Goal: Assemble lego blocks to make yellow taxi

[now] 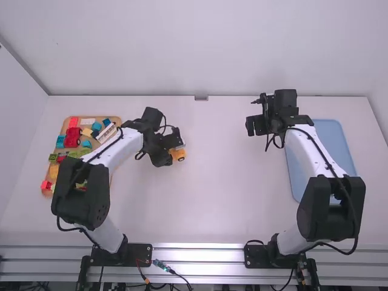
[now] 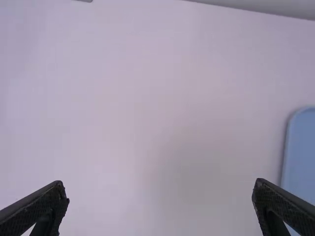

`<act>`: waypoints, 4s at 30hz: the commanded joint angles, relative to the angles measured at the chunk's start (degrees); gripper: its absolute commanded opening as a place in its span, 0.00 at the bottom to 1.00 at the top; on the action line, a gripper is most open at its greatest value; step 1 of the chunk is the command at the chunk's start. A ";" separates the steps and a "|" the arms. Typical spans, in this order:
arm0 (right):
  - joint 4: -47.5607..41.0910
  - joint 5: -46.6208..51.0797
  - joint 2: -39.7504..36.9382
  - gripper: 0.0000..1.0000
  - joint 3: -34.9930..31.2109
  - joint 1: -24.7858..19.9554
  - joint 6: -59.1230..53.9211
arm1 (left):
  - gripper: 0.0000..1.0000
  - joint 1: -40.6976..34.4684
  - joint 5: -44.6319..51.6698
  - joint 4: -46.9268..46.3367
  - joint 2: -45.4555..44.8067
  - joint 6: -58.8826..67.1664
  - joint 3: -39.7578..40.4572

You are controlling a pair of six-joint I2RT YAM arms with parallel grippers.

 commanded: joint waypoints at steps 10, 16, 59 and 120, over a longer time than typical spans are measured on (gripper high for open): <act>-0.76 -7.93 -5.02 0.99 -2.05 -2.62 -1.40 | 0.14 -7.17 2.40 11.15 -0.23 3.78 -9.33; 7.15 0.61 -13.94 0.99 -12.17 2.27 0.66 | 0.16 -7.43 7.87 11.98 -0.23 7.65 -9.70; 18.27 -0.04 -26.48 0.99 -26.86 4.90 3.30 | 0.31 -14.51 -0.39 14.69 7.18 2.16 -10.64; 25.53 2.40 -26.96 0.99 -26.82 4.31 -0.81 | 0.99 36.39 -18.25 12.11 -11.97 -47.87 1.46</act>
